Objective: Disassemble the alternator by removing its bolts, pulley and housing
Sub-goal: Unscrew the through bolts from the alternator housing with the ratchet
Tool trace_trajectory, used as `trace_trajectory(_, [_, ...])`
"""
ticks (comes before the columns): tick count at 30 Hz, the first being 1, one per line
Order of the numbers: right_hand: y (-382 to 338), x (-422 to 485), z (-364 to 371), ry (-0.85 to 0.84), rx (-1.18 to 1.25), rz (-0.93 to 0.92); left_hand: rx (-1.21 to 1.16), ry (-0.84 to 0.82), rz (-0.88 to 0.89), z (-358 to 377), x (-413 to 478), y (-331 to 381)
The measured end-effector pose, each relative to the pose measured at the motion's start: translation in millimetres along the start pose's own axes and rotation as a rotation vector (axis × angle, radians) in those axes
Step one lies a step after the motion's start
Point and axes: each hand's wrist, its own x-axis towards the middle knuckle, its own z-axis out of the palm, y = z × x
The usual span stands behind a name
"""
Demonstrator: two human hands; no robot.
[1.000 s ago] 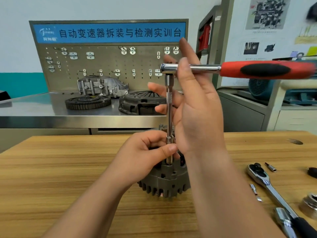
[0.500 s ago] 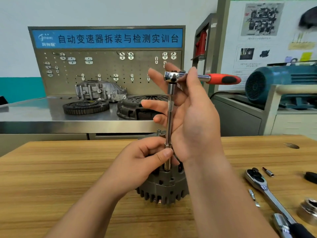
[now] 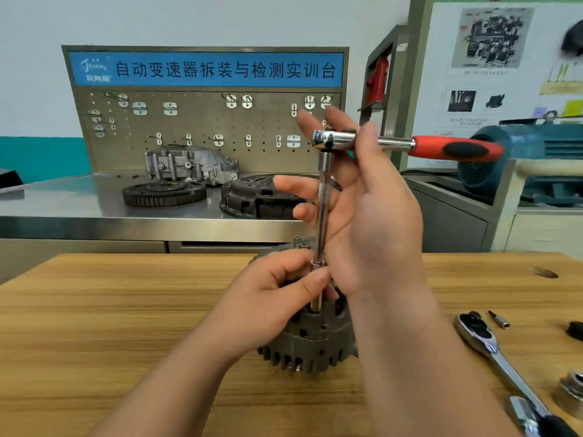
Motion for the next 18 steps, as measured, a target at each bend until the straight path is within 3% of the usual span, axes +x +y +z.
trace_trajectory(5, [-1, 0, -4, 0.024, 0.028, 0.037, -0.01, -0.025, -0.038, -3, 0, 2])
trace_trajectory(12, [6, -2, 3, 0.006, -0.247, -0.257, 0.029, 0.043, -0.11, -2, 0, 3])
trace_trajectory(18, [7, -3, 3, -0.015, -0.066, -0.106, 0.047, 0.033, -0.078, -1, 0, -1])
